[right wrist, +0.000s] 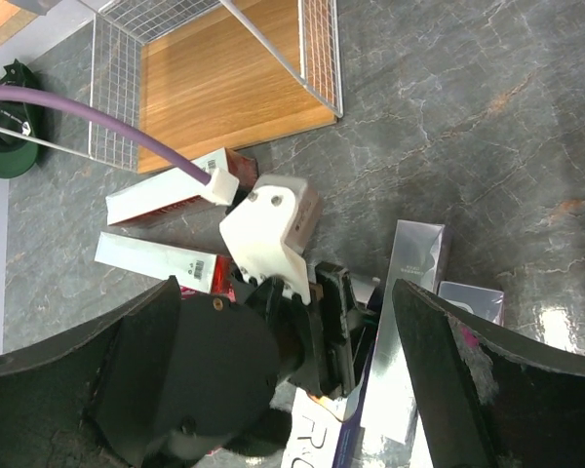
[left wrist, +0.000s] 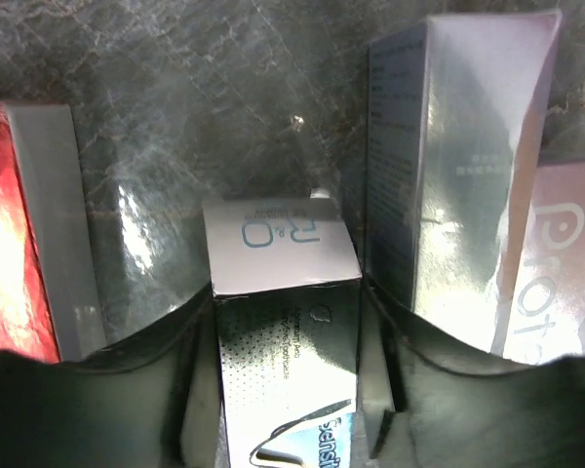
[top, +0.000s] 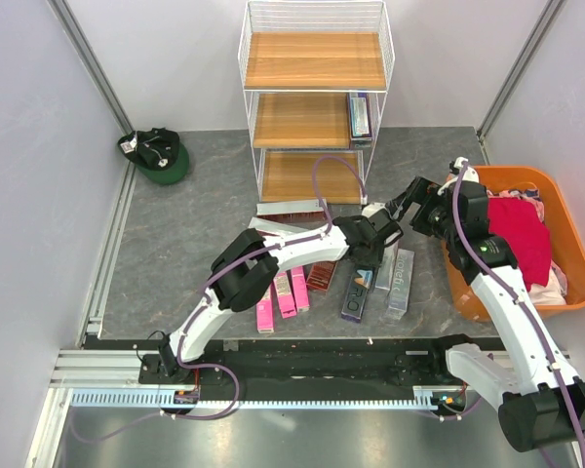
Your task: Place and organize the toothpastes onto the shelf
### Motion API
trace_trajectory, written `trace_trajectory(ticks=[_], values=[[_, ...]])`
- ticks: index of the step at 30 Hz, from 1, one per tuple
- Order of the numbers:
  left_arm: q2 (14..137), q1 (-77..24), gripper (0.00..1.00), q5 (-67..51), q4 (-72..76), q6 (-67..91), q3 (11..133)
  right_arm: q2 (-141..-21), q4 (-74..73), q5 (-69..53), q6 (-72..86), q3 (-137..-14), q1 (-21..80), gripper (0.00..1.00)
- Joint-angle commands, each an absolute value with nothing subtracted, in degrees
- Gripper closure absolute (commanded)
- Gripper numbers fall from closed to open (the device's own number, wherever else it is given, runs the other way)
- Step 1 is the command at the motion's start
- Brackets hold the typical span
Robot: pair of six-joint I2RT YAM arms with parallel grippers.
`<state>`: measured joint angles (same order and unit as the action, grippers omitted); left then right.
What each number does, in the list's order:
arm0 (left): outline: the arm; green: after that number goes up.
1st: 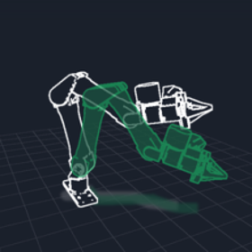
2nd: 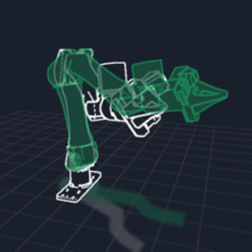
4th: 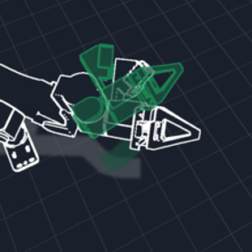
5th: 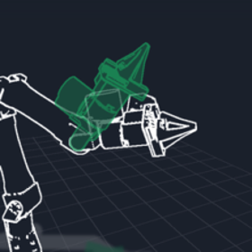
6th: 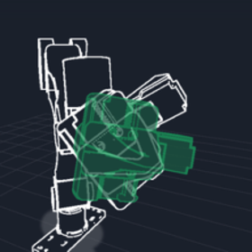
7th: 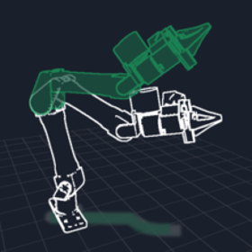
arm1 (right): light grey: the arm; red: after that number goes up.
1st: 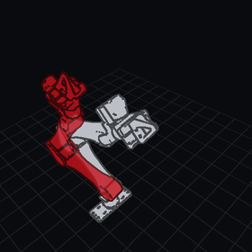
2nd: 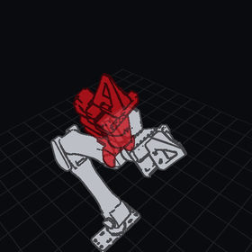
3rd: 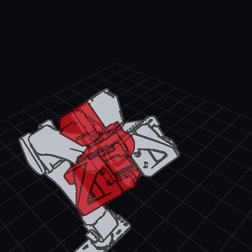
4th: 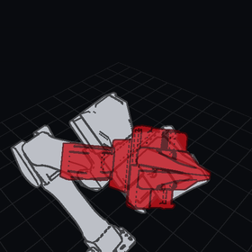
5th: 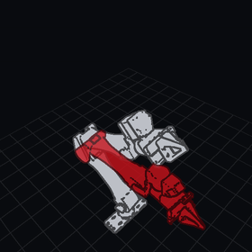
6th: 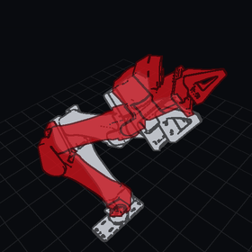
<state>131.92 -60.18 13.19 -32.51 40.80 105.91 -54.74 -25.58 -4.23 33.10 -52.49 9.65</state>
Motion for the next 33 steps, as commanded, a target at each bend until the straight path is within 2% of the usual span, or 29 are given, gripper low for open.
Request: trace_trajectory(ticks=[1, 8, 13, 18, 24, 28, 33], values=[[133.77, -61.35, 0.54, 18.45, -38.67, 38.58, 106.62, -53.97, -26.02, -4.13, 32.52, -54.14, 9.32, 0.02], [127.63, -61.17, 0.57, 18.99, -37.88, 39.73, 103.89, -53.79, -26.02, -4.66, 32.61, -54.93, 9.32, 0.02], [116.74, -60.73, 0.57, 18.55, -32.53, 39.73, 97.93, -53.79, -26.28, -4.83, 32.61, -55.99, 9.32, 0.02], [106.72, -57.4, 0.58, 13.28, -26.21, 40.08, 90.98, -53.88, -26.1, -5.54, 32.78, -57.13, 9.23, 0.02], [92.83, -46.95, 0.6, -0.77, -12.68, 43.75, 72.82, -54.32, -24.79, -7.73, 32.87, -58.01, 9.32, 0.02], [82.9, -35.46, 0.61, -12.63, -0.19, 51.75, 58.33, -54.4, -23.29, -9.4, 33.31, -57.31, 9.58, 0.02], [72.27, -25.85, 0.62, -16.69, 14.82, 65.18, 43.35, -54.49, -21.71, -5.56, 33.92, -55.81, 15.89, 0.02]])
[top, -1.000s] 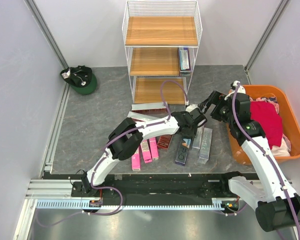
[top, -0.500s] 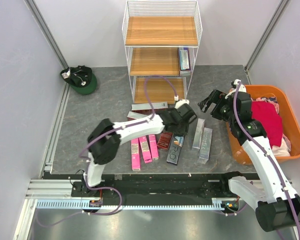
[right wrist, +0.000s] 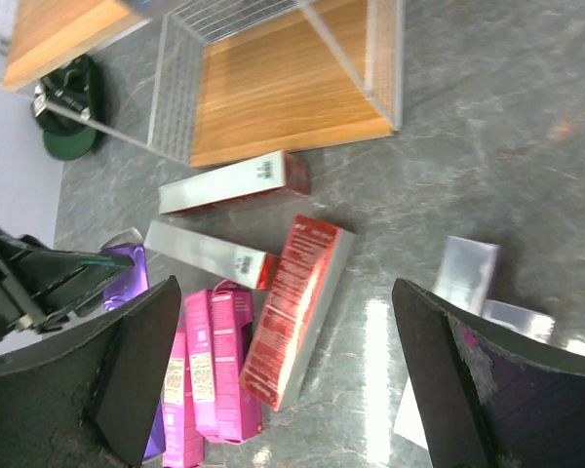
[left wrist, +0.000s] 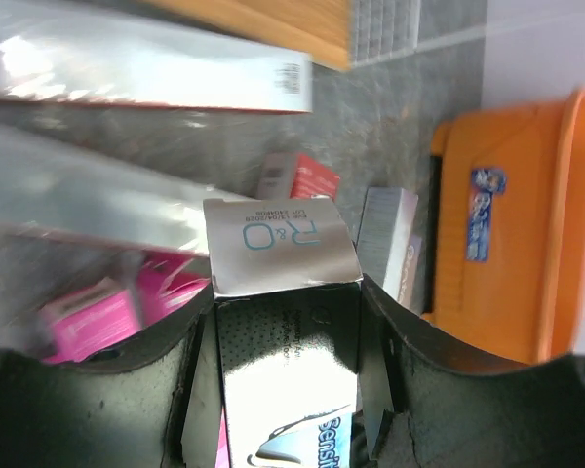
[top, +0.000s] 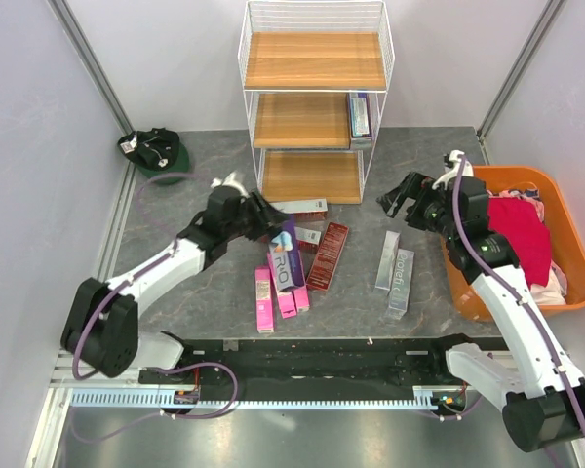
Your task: Place and organize the toothpastes onto the shelf
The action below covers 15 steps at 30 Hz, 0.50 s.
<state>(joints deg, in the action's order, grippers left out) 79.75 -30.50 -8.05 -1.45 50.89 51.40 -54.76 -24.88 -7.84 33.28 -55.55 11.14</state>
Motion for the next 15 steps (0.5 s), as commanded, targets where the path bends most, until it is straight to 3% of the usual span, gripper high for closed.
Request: trace_trajectory(ticks=[1, 7, 15], values=[[71.03, -23.4, 0.62, -16.96, 16.51, 67.13, 39.59, -54.49, -21.36, -4.15, 34.01, -55.55, 17.82, 0.02], [68.99, -16.97, 0.61, -20.82, 28.71, 79.09, 30.08, -55.81, -18.11, 8.68, 35.15, -53.53, 35.4, 0.03], [72.95, -13.1, 0.59, -23.99, 38.05, 86.3, 26.81, -62.39, -14.24, 23.81, 36.56, -54.4, 58.61, 0.02]])
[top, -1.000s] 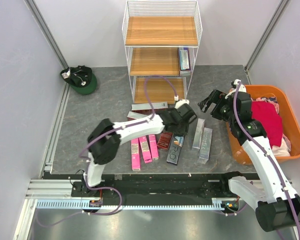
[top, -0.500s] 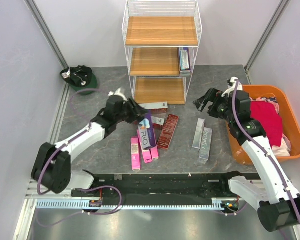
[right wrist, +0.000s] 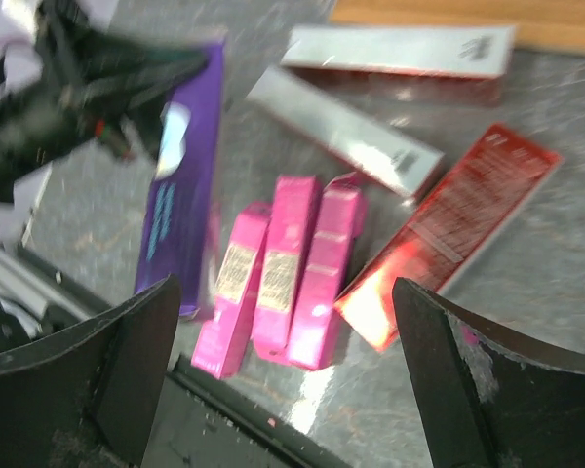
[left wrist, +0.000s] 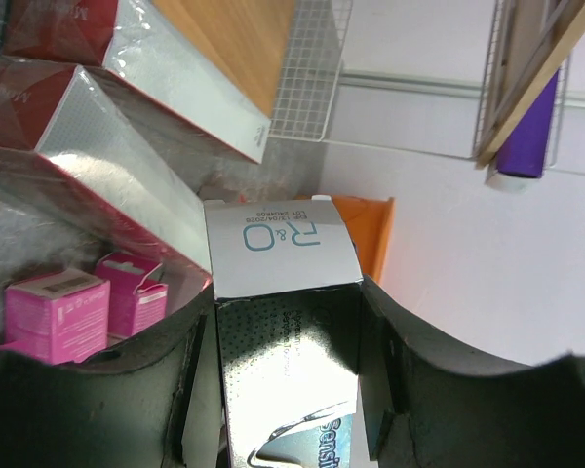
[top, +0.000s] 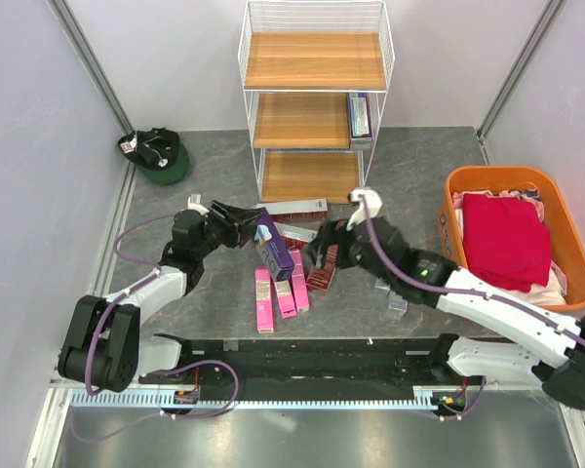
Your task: Place and organize the toothpastes onto the shelf
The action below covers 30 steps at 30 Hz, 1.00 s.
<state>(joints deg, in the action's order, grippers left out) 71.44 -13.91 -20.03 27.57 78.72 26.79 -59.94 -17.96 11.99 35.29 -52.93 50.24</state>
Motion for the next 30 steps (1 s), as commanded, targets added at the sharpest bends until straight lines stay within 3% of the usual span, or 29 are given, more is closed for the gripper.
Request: trace_trajectory(ticks=[1, 8, 22, 27, 30], values=[[73.12, -13.01, 0.59, -23.91, 38.49, 86.31, 26.81, -63.01, -14.06, 24.6, 37.08, -54.67, 60.02, 0.02], [74.0, -12.92, 0.59, -23.55, 38.58, 86.31, 27.33, -67.32, -9.93, 26.1, 38.85, -55.37, 66.61, 0.07], [73.48, -12.92, 0.59, -23.29, 38.32, 86.31, 27.33, -74.43, -4.84, 27.16, 38.85, -58.09, 69.26, 0.22], [72.16, -12.92, 0.59, -23.2, 37.79, 86.48, 27.25, -77.25, -5.27, 29.0, 39.55, -59.33, 69.35, 0.32], [71.28, -12.92, 0.59, -22.94, 37.0, 86.22, 27.33, -77.7, -5.97, 29.79, 39.73, -59.68, 69.34, 0.42]])
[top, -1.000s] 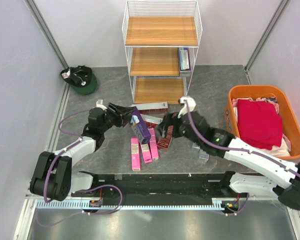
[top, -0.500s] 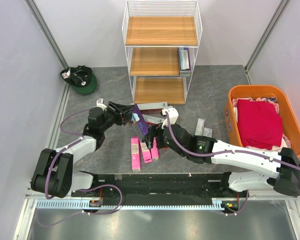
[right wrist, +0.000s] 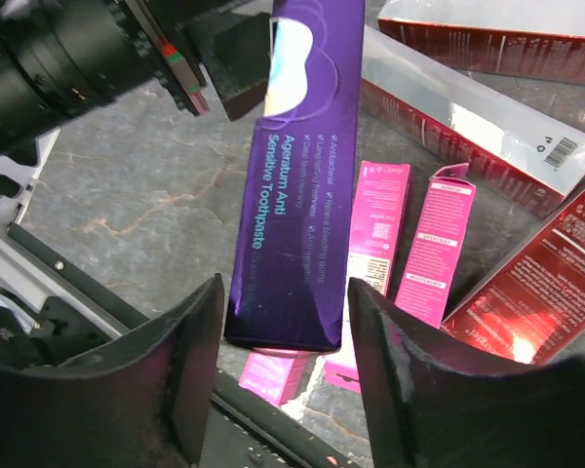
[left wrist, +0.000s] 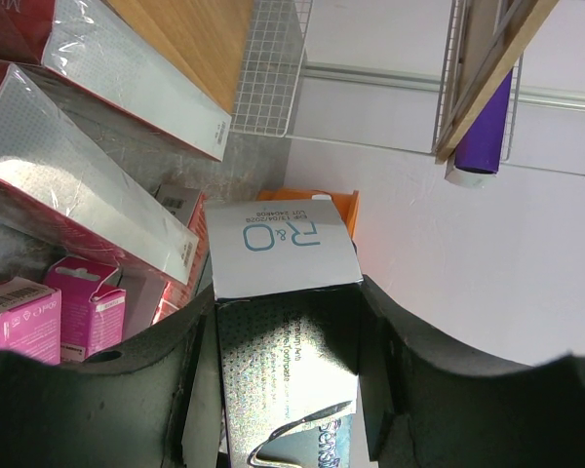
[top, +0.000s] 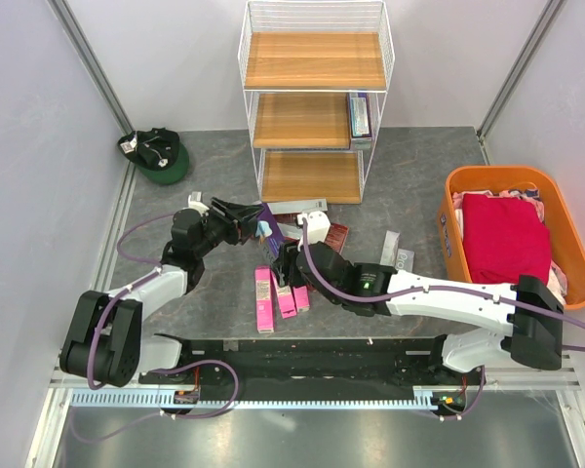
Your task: Place and organize the toothpastes onto the shelf
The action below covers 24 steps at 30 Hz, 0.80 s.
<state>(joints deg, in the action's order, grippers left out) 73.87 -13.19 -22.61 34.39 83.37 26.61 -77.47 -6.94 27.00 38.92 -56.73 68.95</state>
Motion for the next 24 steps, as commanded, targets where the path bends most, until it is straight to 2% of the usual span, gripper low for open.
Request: trace_trajectory(ticks=[1, 9, 15, 19, 24], values=[[71.11, -12.92, 0.59, -22.85, 36.83, 86.22, 27.25, -77.7, -6.06, 29.88, 39.64, -59.85, 69.26, 0.44], [69.88, -12.83, 0.56, -23.2, 35.51, 83.77, 27.86, -77.26, -6.77, 31.99, 38.76, -60.2, 69.34, 0.71], [63.55, -12.92, 0.34, -20.92, 20.32, 72.09, 32.07, -76.03, -6.77, 32.96, 37.97, -60.64, 69.34, 0.8], [59.25, -12.92, 0.12, -17.15, 9.69, 63.39, 35.68, -74.54, -6.42, 30.77, 38.41, -60.38, 68.04, 0.83], [55.38, -12.92, 0.05, -12.58, -3.48, 52.05, 40.25, -71.38, -5.01, 23.76, 39.37, -59.42, 65.13, 0.85]])
